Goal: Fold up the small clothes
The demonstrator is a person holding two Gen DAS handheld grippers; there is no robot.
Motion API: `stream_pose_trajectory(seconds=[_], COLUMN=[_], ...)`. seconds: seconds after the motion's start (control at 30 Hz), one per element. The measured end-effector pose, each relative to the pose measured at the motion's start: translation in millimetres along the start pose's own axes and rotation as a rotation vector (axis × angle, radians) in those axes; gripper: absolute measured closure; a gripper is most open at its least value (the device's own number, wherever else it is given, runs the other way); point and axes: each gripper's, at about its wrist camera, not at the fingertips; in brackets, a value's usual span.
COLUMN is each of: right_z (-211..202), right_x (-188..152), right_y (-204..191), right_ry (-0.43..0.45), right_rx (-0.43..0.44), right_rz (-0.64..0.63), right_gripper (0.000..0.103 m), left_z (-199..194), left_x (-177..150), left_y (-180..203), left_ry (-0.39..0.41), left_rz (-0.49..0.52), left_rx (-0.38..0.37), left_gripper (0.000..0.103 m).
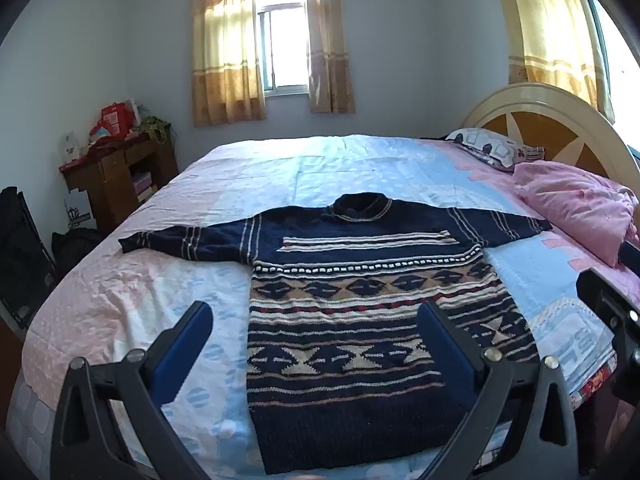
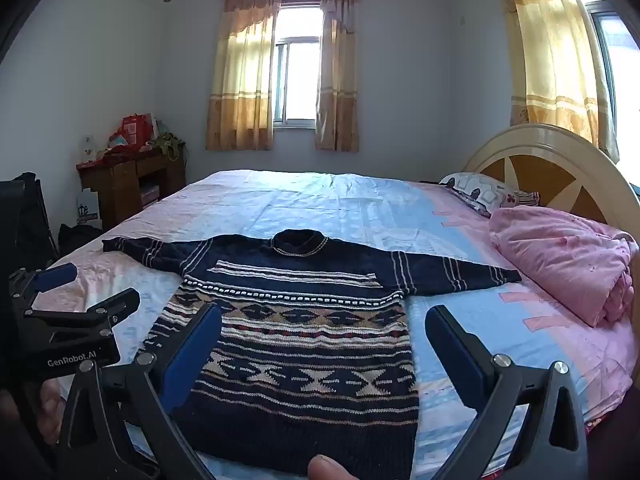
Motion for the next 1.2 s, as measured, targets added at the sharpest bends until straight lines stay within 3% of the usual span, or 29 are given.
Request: stream_pose_trajectory(seconds=[1.2], right_z=[11.6], right_x=[-9.9], right_y=[1.1], right_ry=[-0.024], right_rx=[0.001], right_rz=[0.012], right_gripper=[0.001], left_z=[4.4], left_x=[-3.0], left_y=[-10.0], left_ry=[-0.005], left_rz=[-0.033], left_rx=[0.002], left_gripper=[0.0])
Point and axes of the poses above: each gripper's, at about its wrist camera, not at the fingertips, and z roughly the way its jaws point, y to its right, x to its top, and after that the axes turned 6 degrees about x, right-handed
